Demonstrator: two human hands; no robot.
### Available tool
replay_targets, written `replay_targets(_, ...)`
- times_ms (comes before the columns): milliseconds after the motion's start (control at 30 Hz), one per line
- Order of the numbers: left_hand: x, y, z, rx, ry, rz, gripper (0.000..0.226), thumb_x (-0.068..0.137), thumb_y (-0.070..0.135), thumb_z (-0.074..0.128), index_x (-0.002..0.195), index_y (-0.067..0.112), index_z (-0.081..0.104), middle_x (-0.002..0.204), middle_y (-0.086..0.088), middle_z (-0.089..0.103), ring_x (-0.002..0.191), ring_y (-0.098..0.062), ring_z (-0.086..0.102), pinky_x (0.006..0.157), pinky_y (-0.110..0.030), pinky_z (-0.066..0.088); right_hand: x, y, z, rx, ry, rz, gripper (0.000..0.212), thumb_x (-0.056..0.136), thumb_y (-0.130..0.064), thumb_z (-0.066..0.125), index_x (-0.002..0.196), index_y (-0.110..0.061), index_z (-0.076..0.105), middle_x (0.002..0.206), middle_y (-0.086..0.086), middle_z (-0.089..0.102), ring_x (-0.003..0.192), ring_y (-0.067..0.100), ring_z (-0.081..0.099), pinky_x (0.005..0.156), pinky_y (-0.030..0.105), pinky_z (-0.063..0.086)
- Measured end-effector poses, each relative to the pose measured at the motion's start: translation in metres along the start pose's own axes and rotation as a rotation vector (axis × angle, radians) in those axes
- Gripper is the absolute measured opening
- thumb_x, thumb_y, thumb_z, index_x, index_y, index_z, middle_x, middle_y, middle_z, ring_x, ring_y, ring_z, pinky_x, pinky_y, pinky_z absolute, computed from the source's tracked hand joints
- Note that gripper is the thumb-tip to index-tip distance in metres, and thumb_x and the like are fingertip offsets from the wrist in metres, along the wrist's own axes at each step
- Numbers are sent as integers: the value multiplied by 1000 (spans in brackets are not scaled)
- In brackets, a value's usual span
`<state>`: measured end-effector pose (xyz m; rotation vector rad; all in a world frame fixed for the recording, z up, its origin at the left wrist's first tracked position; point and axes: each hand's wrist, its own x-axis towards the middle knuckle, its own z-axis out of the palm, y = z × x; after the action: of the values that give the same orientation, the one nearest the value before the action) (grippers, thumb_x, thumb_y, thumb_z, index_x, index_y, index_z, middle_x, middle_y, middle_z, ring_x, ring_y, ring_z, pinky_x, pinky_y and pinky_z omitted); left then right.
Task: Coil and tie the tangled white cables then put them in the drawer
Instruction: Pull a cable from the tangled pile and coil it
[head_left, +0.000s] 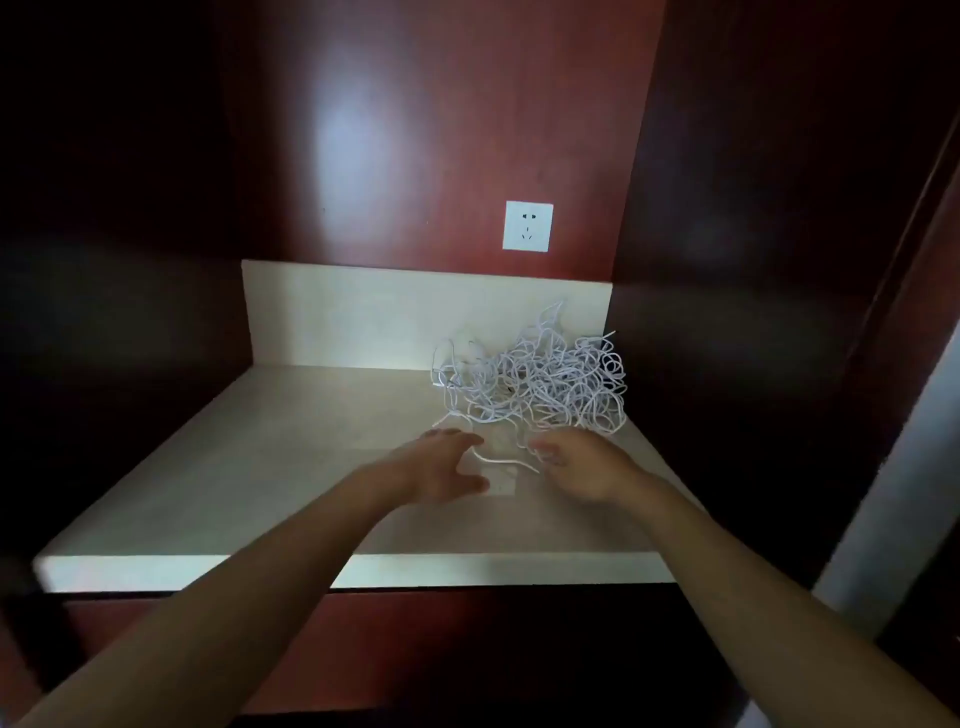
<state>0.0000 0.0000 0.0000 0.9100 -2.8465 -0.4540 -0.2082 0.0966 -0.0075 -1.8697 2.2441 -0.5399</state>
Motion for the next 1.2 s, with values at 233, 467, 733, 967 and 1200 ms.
replay_targets(233, 46, -21, 28, -56, -13, 77, 57, 90, 39, 60, 141, 16, 47, 146, -6, 46, 139, -22, 36, 114, -27, 25, 24, 0, 23, -379, 76, 12, 19, 91, -37, 56, 81, -23, 64, 101, 1, 59, 97, 22, 58, 74, 32, 49)
replay_targets(467, 61, -55, 13, -217, 271, 231, 38, 83, 40, 46, 105, 26, 73, 98, 1, 67, 95, -16, 59, 87, -32, 46, 60, -23, 11, 230, 93, 71, 16, 86, -24, 72, 71, -20, 74, 53, -6, 64, 49, 6, 58, 53, 23, 44)
replay_targets(733, 68, -117, -6, -271, 506, 49, 20, 93, 27, 63, 106, 39, 73, 86, 10, 55, 81, -7, 55, 74, -27, 45, 115, -76, 22, 715, -52, 109, 11, 85, -11, 74, 81, -1, 70, 55, 7, 66, 44, 13, 62, 46, 22, 51)
replay_targets(967, 66, -172, -14, -444, 528, -106, 21, 93, 21, 62, 107, 31, 73, 96, 11, 69, 79, -1, 60, 73, -21, 46, 158, -118, 57, 812, -64, 51, 15, 83, -12, 77, 85, 1, 70, 58, 7, 66, 48, 14, 64, 46, 22, 52)
replay_targets(1200, 59, -193, -20, -887, 564, -138, 20, 98, 13, 54, 106, 4, 70, 87, 1, 69, 65, 9, 61, 61, -6, 44, 188, -145, 89, 760, -13, 30, 24, 87, -18, 74, 83, 5, 73, 52, 3, 59, 43, 8, 52, 43, 17, 40)
